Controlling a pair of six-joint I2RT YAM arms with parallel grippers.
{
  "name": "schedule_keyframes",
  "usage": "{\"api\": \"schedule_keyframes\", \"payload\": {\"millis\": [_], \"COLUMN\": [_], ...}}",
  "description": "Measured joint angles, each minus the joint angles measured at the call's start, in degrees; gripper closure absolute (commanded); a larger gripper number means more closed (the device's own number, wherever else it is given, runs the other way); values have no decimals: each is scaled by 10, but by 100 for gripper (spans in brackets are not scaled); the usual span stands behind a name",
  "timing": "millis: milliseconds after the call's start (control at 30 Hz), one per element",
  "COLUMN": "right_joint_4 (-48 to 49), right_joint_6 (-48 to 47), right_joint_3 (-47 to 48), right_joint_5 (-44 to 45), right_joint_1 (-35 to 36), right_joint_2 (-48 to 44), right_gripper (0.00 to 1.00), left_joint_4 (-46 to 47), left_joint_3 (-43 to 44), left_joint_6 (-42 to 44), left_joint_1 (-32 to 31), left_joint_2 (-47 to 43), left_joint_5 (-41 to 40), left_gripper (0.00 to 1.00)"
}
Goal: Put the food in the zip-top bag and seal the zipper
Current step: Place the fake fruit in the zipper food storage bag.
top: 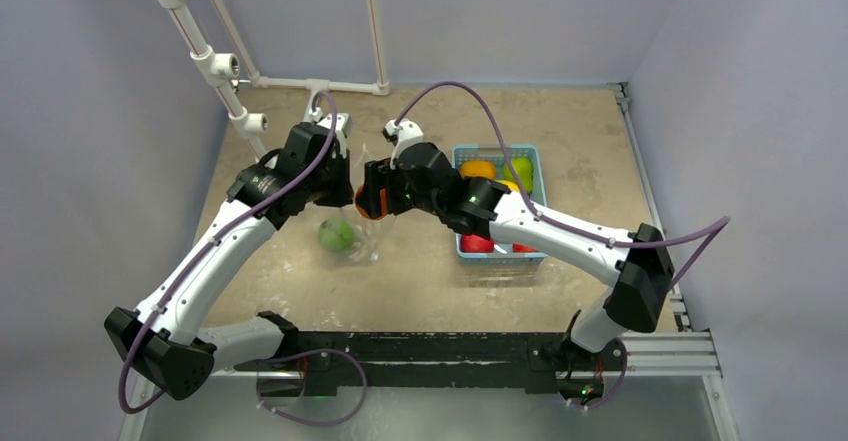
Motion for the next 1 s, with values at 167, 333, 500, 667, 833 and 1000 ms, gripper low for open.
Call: {"api": "schedule_keyframes", "payload": {"millis": [167,333,500,667,833,1000], "right_joint_4": [-14,-13,-11,-15,-32,-64], "right_joint_6": [3,7,11,21,28,41], "right_joint_3": [0,0,0,0,0,0], "right_joint_5": [17,27,30,38,69,102], "right_joint_1": [1,2,3,3,3,-2], "right_joint_2": [14,13,5,-15,-49,-73], "right_gripper": [18,5,2,4,5,6], "left_joint_4": [-7,-10,-11,-11,-11,-10], "left_joint_3": [10,12,12,12,12,12], "left_joint_6": [0,0,-1,-1,-1,-1], "left_joint_1": [0,0,0,0,0,0], "left_joint_2": [-1,-3,-3,-3,-3,-3], "left_joint_5": [-2,-4,-5,-5,-5,-5], "left_gripper": [100,100,100,100,100,100]}}
